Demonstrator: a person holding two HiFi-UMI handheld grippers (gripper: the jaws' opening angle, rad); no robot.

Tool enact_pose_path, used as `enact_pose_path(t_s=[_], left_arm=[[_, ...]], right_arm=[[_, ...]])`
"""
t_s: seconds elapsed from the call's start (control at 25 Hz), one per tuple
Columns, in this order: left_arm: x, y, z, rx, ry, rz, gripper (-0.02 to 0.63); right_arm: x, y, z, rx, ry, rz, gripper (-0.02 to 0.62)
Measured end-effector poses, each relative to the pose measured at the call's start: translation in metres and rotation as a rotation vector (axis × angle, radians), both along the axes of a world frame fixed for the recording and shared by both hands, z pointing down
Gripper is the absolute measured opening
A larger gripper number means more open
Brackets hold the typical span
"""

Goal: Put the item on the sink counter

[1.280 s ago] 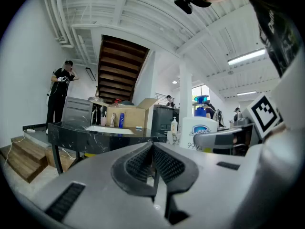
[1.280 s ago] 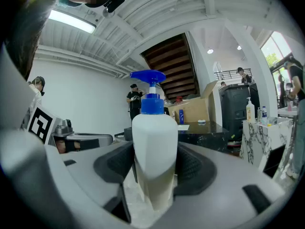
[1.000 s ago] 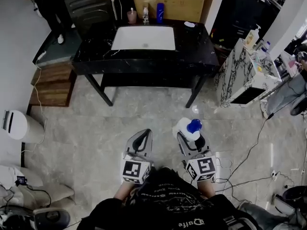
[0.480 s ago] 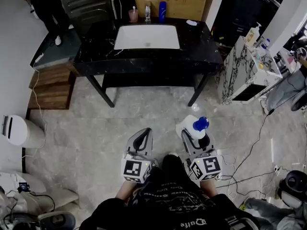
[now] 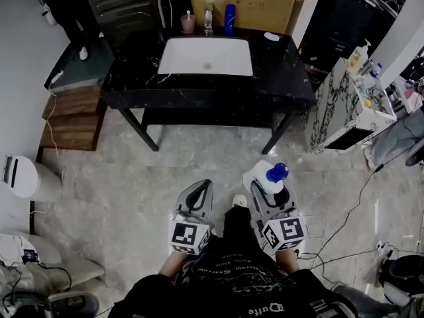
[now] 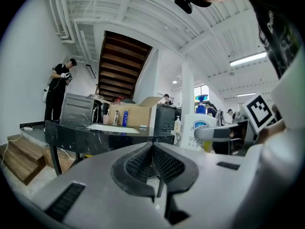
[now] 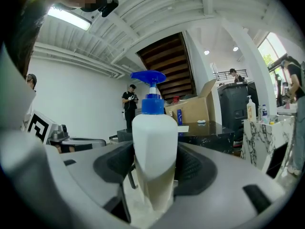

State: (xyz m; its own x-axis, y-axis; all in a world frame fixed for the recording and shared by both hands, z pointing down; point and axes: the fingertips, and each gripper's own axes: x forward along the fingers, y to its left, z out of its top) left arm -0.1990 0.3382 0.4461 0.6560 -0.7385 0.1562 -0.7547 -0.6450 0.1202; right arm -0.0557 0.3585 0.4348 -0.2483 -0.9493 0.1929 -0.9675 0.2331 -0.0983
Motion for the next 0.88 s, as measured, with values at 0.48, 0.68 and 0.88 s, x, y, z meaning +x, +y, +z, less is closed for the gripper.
enact_pose_path(t_s=[0.48,0.68,0.88], left_arm=[[0.079,-0.097,-0.007,0.011,-0.013,-0.04,0.008],[0.119,-0.13,-0.006,0.017,-0.01,-0.05,0.008],[0.15,-0.155,-0.005,0.014,-0.006,-0.063,0.008]], right_arm=[[0.068,-0.114,-0.006,0.021,0.012,-0.079,0.258],[0.101,-0.15,-0.006,0.028,0.02,-0.11,0.258],[0.128,-0.179,-0.007,0.037,0.024,-0.134,0.258]])
